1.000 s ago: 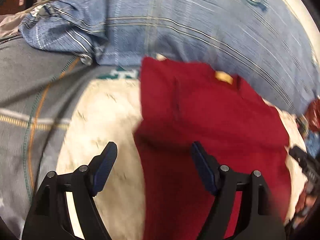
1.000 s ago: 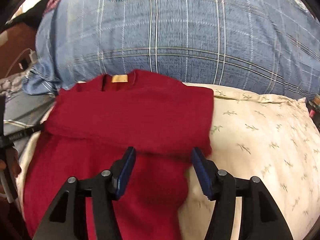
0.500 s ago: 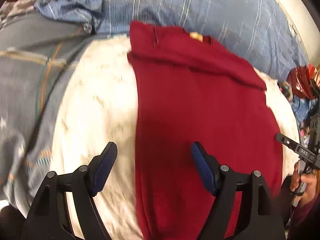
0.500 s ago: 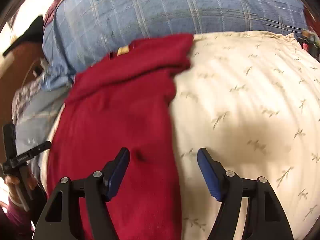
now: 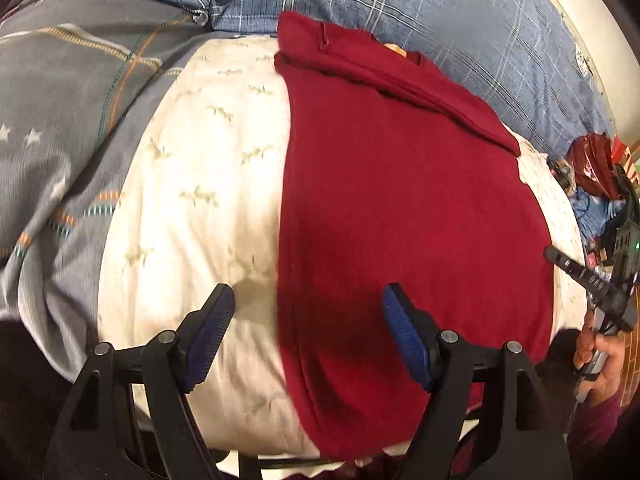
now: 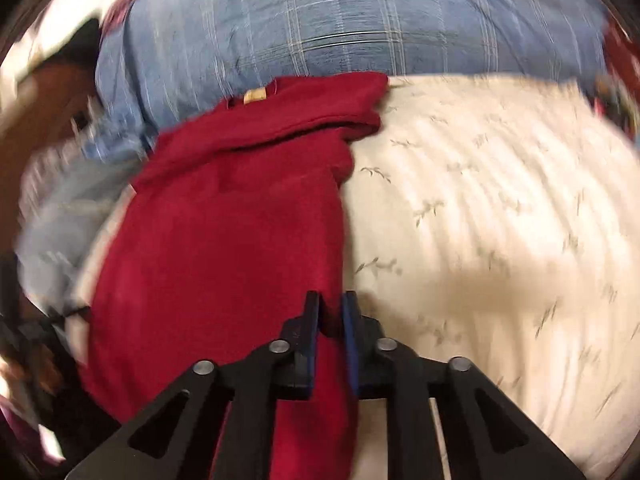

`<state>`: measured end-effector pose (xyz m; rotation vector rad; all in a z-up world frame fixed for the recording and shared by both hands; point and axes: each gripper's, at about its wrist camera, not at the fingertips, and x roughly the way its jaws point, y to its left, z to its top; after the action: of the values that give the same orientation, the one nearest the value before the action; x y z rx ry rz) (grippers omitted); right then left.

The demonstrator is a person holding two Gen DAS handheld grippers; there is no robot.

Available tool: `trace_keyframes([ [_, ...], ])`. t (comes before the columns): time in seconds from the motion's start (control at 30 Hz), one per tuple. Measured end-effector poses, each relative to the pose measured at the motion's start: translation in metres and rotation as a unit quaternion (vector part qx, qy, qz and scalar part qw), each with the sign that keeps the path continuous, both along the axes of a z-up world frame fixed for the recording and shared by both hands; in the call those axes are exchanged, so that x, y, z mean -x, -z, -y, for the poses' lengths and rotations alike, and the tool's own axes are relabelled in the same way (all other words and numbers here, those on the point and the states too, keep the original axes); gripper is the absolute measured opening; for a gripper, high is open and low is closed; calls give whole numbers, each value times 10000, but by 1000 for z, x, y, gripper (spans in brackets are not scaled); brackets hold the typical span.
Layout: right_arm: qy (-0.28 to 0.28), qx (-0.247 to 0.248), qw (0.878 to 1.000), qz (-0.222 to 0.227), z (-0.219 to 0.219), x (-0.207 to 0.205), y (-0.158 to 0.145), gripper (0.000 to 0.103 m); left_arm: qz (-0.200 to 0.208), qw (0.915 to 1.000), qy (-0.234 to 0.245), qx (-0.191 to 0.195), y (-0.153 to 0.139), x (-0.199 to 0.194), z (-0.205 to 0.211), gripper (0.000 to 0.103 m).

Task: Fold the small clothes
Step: 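Move both tools to the sweater's hem end and close on it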

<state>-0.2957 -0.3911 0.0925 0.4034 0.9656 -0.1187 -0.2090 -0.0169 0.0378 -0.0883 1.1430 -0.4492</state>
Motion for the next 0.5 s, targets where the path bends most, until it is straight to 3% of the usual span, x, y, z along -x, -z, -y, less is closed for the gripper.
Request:
trace_keyframes([
  [0.07, -15, -502, 9987, -14, 5, 8, 0, 62, -18, 10000, 58, -52, 2, 8, -2, 76],
  [0.3, -425, -827, 9949, -389, -8, 43, 13, 62, -182, 9996, 190, -115, 5, 27, 3, 76],
  [0.5, -777, -1023, 9908, -424, -22, 56, 20, 61, -234, 9995, 195, -92, 8, 36, 6, 76],
])
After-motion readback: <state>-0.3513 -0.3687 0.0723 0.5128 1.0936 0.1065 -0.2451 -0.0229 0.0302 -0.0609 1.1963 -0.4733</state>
